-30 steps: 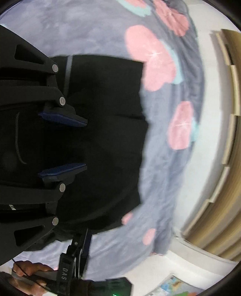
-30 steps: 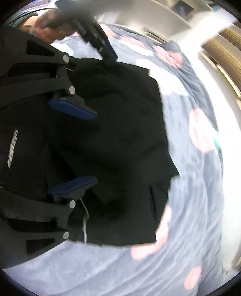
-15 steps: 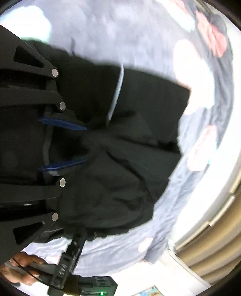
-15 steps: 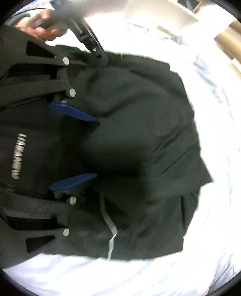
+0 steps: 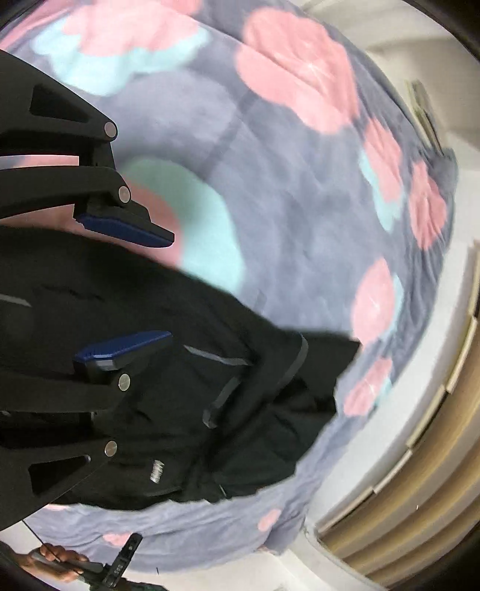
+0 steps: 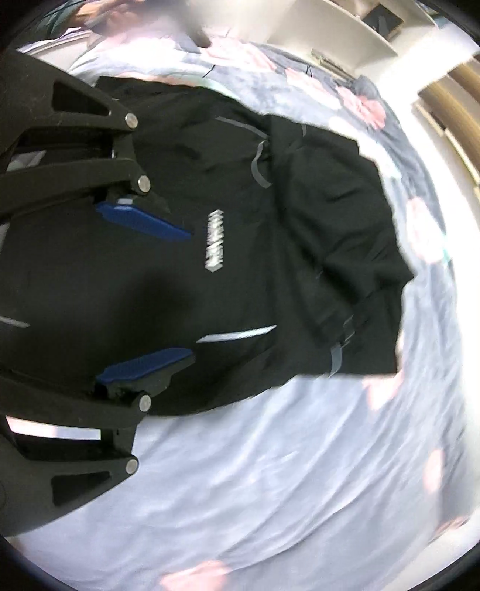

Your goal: Fold large clothes

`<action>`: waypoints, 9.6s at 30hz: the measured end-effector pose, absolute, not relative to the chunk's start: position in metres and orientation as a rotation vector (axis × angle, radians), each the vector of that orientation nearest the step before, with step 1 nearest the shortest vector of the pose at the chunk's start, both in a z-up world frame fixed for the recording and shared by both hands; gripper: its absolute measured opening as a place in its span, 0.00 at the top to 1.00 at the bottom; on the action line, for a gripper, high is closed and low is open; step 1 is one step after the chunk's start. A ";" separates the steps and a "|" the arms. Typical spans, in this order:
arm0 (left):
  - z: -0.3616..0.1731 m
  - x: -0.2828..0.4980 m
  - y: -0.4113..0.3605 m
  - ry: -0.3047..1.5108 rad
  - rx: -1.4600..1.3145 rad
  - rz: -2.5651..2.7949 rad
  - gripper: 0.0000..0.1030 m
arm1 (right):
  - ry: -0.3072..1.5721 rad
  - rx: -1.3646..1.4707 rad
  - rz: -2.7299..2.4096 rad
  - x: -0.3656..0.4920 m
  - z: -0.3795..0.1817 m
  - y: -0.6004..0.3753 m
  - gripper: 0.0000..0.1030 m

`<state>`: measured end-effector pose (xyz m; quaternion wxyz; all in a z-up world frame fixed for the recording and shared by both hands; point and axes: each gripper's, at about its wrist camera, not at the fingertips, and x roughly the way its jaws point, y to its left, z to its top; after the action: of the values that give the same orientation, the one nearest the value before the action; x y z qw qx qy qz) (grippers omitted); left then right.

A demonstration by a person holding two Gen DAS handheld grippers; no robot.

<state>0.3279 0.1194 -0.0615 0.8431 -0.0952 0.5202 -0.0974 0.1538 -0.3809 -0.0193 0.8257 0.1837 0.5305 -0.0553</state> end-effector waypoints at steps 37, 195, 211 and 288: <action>-0.189 0.239 0.145 1.496 -0.272 -0.221 0.51 | 1.383 0.650 -0.118 0.012 -0.153 -0.399 0.36; -0.110 0.708 -0.007 1.074 -0.276 -0.295 0.58 | 0.999 0.352 -0.238 0.477 -0.054 -0.517 0.44; -0.100 0.528 -0.088 0.990 -0.073 -0.385 0.58 | 0.994 0.276 -0.007 0.420 -0.025 -0.354 0.35; -0.206 0.674 -0.015 1.355 -0.522 -0.694 0.31 | 1.166 0.803 0.265 0.416 -0.147 -0.524 0.02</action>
<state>0.6743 -0.0147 -0.2056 0.6934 -0.2338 0.6066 -0.3108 0.4156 -0.5245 -0.1466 0.7518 0.3675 0.5339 0.1214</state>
